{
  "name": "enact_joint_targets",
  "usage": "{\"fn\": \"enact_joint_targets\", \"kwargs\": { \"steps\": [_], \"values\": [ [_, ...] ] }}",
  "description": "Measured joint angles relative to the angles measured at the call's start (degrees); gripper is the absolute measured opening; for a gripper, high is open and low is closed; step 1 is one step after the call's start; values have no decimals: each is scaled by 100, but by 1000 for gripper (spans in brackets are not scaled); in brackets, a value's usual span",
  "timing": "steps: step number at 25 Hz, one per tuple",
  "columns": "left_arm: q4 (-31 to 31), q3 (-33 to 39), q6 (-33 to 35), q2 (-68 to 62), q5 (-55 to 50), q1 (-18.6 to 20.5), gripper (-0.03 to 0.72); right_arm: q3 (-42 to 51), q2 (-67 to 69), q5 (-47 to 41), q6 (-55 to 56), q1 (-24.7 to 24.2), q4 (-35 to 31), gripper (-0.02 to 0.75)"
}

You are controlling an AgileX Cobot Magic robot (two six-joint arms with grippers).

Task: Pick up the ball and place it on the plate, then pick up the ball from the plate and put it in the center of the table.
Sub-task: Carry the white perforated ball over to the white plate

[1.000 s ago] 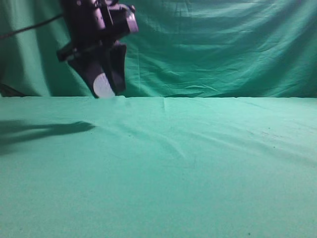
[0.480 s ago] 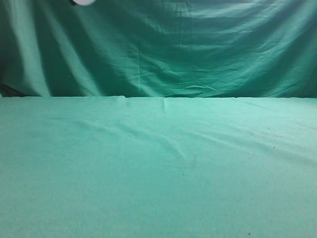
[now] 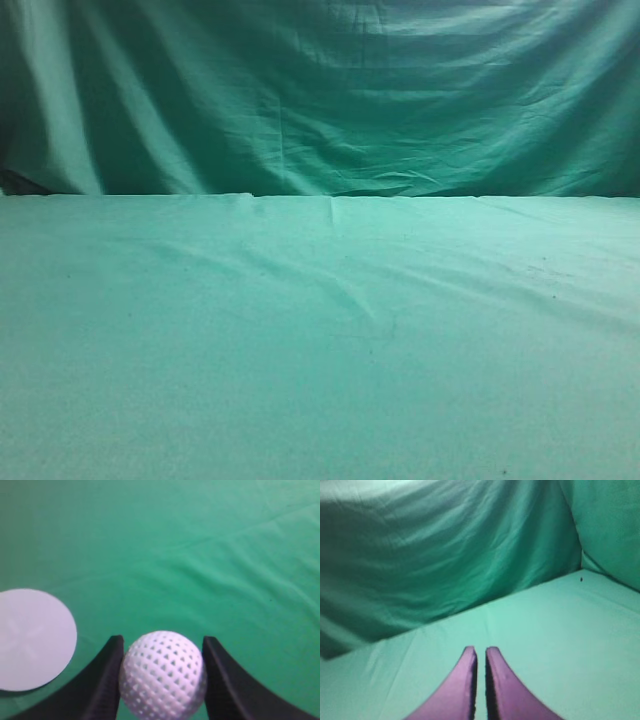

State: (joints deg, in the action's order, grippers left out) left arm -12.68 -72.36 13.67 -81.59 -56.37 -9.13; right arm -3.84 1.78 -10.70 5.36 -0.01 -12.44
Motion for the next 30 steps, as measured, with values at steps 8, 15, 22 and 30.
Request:
{"fn": "enact_joint_targets", "kwargs": {
  "steps": [8,15,22,30],
  "values": [
    [-82,983,0,272,752,757,312,-1337,2142,-1519,-34,14,-54,46],
    [-131,1483,-4,272,1010,1581,312,-1886,2675,-2210,-1485,495,-94,46],
    [154,1483,-13,54,1145,2080,312,-2780,3904,-3408,-1864,771,596,46],
    [316,1483,-13,-604,1517,2080,312,-3278,4787,-3656,-1222,1546,1044,46]
  ]
}}
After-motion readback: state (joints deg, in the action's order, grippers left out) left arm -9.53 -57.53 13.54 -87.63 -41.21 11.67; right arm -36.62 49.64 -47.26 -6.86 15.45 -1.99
